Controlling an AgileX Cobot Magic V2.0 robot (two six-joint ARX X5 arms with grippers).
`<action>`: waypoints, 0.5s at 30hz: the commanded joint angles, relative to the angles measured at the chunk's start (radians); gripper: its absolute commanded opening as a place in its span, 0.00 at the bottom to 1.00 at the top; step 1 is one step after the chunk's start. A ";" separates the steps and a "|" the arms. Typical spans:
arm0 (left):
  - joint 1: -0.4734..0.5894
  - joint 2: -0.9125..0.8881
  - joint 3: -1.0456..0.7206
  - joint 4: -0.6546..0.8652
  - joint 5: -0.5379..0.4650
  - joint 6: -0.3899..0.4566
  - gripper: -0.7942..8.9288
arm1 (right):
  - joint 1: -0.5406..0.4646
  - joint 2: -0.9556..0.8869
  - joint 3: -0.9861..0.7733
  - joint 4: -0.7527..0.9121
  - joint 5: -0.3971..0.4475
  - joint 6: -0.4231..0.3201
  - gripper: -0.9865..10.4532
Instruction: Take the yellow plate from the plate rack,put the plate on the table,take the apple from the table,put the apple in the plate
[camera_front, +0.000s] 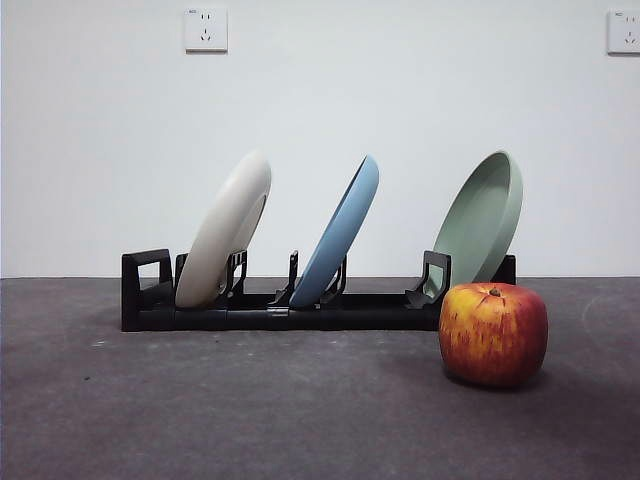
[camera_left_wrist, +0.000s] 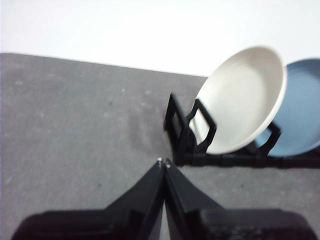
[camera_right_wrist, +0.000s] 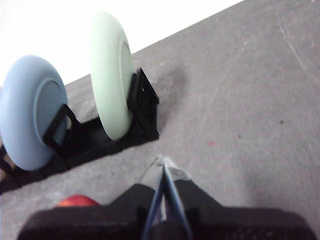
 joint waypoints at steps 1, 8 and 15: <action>0.002 0.068 0.055 0.008 0.004 -0.010 0.08 | 0.002 0.068 0.061 0.008 -0.002 0.013 0.08; 0.002 0.320 0.245 0.019 0.024 -0.009 0.08 | 0.002 0.287 0.243 0.007 -0.044 -0.037 0.08; 0.002 0.620 0.471 0.019 0.211 -0.010 0.08 | 0.002 0.525 0.438 0.002 -0.197 -0.058 0.08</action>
